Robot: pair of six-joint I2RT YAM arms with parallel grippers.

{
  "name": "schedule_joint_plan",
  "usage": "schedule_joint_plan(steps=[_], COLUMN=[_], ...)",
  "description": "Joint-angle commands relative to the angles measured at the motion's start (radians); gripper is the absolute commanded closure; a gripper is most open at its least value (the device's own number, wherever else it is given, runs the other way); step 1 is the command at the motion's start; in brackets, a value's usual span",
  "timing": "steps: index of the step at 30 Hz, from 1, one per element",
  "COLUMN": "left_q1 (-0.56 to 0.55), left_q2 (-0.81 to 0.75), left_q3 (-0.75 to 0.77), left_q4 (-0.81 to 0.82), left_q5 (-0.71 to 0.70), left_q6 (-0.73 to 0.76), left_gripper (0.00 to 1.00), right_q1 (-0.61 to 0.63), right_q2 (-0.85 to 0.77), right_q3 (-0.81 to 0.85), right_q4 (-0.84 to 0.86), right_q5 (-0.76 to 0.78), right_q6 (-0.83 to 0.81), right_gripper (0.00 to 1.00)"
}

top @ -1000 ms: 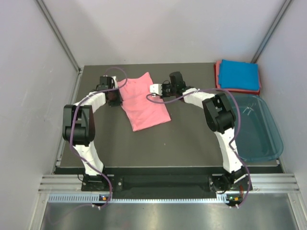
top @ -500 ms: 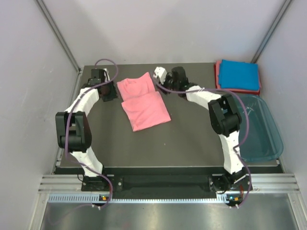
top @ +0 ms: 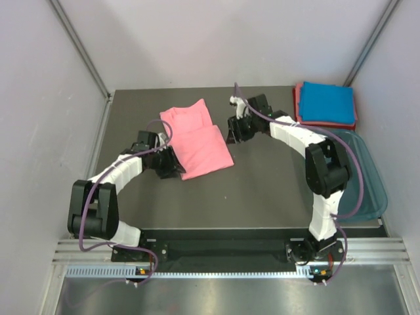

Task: Fold and stack the t-shirts
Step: Fold the tshirt

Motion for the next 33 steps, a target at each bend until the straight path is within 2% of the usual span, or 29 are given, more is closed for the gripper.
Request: schedule_joint_plan(steps=[1, 12, 16, 25, 28, 29, 30, 31, 32, 33], left_q1=[-0.046, -0.084, -0.086, -0.087, -0.087, -0.087, -0.087, -0.087, -0.087, -0.087], left_q2=[-0.043, -0.020, 0.000, 0.011, 0.026, 0.031, 0.032, 0.034, 0.032, 0.032], left_q3=[-0.037, -0.107, -0.106, -0.097, -0.093, -0.089, -0.086, -0.072, -0.063, -0.046], left_q4=[0.145, 0.176, 0.184, 0.192, 0.204, 0.201, 0.193, 0.161, 0.140, 0.123], left_q5=[0.058, -0.047, -0.073, -0.091, -0.076, -0.076, -0.077, -0.085, -0.114, -0.126], left_q6=[-0.068, -0.063, -0.057, -0.040, -0.042, -0.042, -0.040, -0.037, -0.031, -0.025], left_gripper=[0.51, 0.51, 0.52, 0.57, 0.66, 0.74, 0.90, 0.96, 1.00, 1.00], right_q1=[-0.013, -0.016, -0.013, -0.010, -0.010, -0.012, -0.012, -0.015, -0.018, -0.019], right_q2=[-0.001, 0.035, 0.056, 0.064, 0.061, 0.058, 0.055, 0.045, 0.039, 0.027], right_q3=[-0.076, -0.234, -0.265, -0.300, -0.303, -0.305, -0.312, -0.317, -0.321, -0.334], right_q4=[-0.074, 0.036, 0.094, 0.153, 0.160, 0.159, 0.160, 0.162, 0.160, 0.163], right_q5=[-0.074, -0.111, -0.160, -0.168, -0.165, -0.158, -0.151, -0.143, -0.137, -0.135], right_q6=[0.090, 0.129, 0.157, 0.179, 0.182, 0.180, 0.179, 0.182, 0.182, 0.185], right_gripper=[0.50, 0.52, 0.54, 0.58, 0.64, 0.73, 0.79, 0.85, 1.00, 1.00])
